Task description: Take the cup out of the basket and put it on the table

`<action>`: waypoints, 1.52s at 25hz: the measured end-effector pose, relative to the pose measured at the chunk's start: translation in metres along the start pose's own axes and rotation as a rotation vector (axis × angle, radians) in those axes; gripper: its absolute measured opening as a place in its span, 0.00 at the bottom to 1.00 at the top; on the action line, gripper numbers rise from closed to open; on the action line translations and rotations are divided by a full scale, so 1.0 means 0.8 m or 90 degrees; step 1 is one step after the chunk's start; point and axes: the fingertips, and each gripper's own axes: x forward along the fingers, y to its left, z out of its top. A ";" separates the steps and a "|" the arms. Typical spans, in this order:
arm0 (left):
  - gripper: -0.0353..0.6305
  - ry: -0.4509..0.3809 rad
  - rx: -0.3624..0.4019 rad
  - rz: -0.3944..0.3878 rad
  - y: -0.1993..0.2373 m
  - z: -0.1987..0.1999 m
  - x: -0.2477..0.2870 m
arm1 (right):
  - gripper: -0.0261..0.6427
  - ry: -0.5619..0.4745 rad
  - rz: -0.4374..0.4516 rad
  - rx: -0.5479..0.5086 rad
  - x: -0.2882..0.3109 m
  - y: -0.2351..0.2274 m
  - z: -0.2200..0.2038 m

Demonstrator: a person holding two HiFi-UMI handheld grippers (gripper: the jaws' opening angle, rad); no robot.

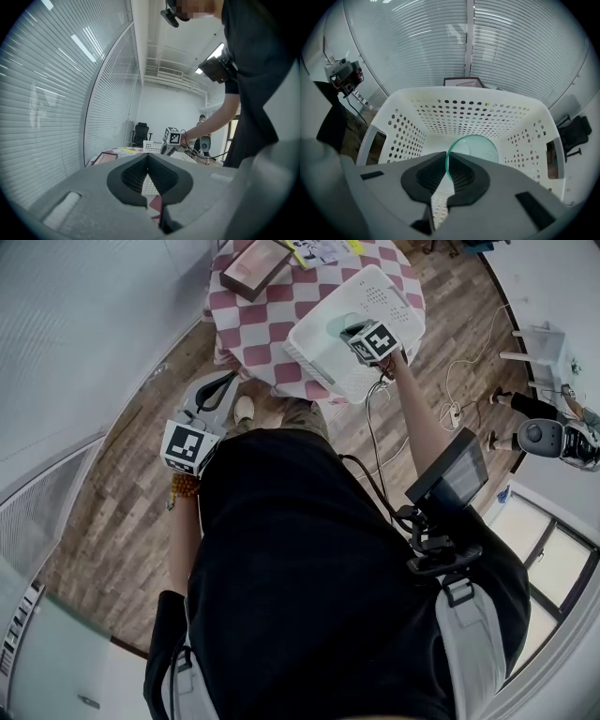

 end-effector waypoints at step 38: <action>0.06 -0.003 0.016 -0.055 -0.026 0.006 0.014 | 0.08 -0.233 -0.047 0.075 -0.135 0.024 0.051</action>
